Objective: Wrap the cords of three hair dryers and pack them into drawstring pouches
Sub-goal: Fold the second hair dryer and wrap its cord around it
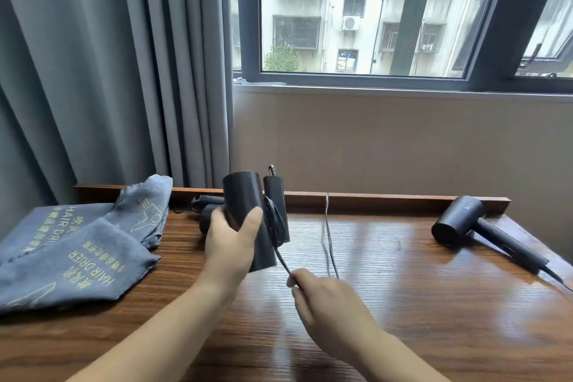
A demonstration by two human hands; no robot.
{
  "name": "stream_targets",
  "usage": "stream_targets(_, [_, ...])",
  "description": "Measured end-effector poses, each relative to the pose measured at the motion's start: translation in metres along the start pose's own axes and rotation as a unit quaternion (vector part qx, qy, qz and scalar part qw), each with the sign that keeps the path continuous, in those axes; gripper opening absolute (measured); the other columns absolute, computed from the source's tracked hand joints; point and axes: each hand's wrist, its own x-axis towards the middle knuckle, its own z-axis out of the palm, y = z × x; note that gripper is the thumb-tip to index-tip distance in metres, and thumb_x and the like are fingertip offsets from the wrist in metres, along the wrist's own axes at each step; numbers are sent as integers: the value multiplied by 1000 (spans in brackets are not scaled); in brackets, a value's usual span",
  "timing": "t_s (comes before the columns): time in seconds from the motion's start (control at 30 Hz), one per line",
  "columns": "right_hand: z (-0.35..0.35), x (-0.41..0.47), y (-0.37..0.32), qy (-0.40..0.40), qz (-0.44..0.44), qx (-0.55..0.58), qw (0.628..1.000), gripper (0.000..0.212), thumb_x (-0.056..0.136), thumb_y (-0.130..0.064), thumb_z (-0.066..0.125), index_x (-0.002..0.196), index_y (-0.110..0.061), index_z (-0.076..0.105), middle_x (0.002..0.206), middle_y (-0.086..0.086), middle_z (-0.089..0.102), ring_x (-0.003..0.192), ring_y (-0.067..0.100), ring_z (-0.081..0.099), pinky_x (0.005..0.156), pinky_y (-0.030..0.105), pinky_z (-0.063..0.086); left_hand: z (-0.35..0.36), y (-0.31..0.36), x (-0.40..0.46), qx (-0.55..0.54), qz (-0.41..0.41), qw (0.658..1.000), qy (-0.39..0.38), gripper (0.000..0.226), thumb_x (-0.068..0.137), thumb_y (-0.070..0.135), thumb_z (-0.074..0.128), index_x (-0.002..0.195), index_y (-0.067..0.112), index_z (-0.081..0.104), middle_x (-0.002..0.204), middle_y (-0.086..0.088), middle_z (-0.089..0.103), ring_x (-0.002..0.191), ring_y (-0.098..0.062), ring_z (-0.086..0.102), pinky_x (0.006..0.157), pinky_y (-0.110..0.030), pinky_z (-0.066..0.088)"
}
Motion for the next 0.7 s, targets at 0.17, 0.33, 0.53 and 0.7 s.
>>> stream_targets(0.17, [-20,0,-16,-46,-16,-80,996,24,100,-34,33,96,-20,51,95,8,65,86,32,57,66,37,32,5,-12,-12,156,117,981,-13,54,87,34,72,131,23,43,114,8,61,104,-1,57,89,-18,44])
stream_targets(0.33, [-40,8,-7,-30,-131,-163,977,31,98,-37,32,88,-21,56,83,1,66,76,29,62,59,37,42,-4,-8,-15,343,212,906,-128,65,82,52,64,137,29,38,120,13,55,110,-7,54,96,-32,49])
stream_targets(0.53, [-73,19,35,-13,-174,-115,978,30,87,-59,55,86,-30,62,79,-11,64,70,12,60,58,27,38,-29,11,-12,378,93,867,-310,37,76,56,61,109,41,52,94,12,67,83,-6,65,79,-35,57])
stream_targets(0.7, [-70,17,37,23,-203,-84,975,27,87,-57,59,85,-30,65,77,-14,62,67,6,54,57,18,35,-40,35,-5,402,64,812,-418,35,78,53,65,109,40,54,96,8,68,84,-10,68,80,-37,58])
